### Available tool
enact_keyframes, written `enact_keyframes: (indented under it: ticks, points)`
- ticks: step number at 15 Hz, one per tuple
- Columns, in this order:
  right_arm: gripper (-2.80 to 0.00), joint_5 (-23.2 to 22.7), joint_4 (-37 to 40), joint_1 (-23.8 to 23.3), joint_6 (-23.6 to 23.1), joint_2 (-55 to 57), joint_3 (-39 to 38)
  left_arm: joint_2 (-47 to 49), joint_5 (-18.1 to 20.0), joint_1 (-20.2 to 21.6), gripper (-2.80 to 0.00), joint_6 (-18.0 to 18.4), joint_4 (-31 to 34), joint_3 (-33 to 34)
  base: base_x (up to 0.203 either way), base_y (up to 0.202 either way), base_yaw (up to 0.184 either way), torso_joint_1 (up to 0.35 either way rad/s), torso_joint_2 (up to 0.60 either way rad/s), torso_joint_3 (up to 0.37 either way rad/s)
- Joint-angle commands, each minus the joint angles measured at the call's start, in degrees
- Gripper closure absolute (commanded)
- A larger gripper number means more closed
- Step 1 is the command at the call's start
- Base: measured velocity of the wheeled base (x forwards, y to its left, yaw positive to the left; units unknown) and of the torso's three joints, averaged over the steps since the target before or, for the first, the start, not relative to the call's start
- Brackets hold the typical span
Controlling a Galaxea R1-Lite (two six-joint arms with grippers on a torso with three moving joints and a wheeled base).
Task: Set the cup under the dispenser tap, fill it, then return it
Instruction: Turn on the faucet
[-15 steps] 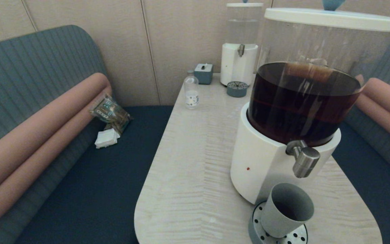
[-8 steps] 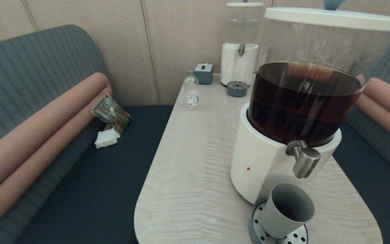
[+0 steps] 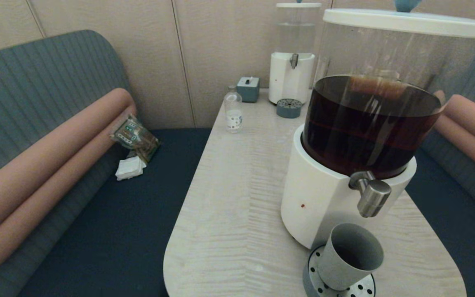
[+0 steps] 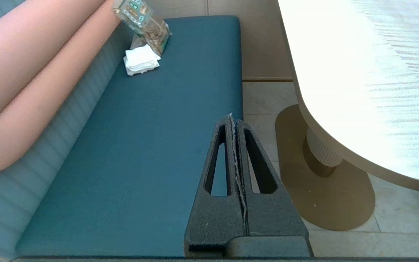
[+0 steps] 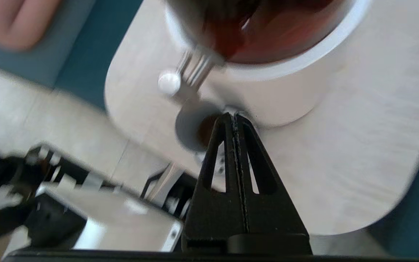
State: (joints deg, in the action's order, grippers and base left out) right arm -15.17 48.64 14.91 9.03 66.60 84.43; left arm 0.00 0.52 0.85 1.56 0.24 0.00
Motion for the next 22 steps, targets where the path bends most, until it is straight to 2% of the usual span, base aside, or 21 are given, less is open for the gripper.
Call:
enact_keyframes:
  ticks: [1, 6, 8, 10, 22]
  points:
    - [0.0, -1.6, -0.1, 1.1, -0.4, 0.8, -3.0, 0.1, 0.0, 0.0, 0.0, 0.0, 0.0, 0.0, 0.0, 0.0, 0.0, 0.0, 0.0, 0.0]
    - [0.0, -2.9, -0.7, 5.1, -1.8, 3.0, -5.1, 0.1, 0.0, 0.0, 0.0, 0.0, 0.0, 0.0, 0.0, 0.0, 0.0, 0.0, 0.0, 0.0]
    - [0.0, -2.9, -3.9, 6.0, -2.0, 3.6, -6.6, 0.1, 0.0, 0.0, 0.0, 0.0, 0.0, 0.0, 0.0, 0.0, 0.0, 0.0, 0.0, 0.0]
    - [0.0, -2.8, -8.8, 6.2, -2.6, 4.1, -9.3, 0.1, 0.0, 0.0, 0.0, 0.0, 0.0, 0.0, 0.0, 0.0, 0.0, 0.0, 0.0, 0.0]
    - [0.0, -2.8, -13.3, 7.2, -2.7, 10.1, -9.4, 0.1, 0.0, 0.0, 0.0, 0.0, 0.0, 0.0, 0.0, 0.0, 0.0, 0.0, 0.0, 0.0]
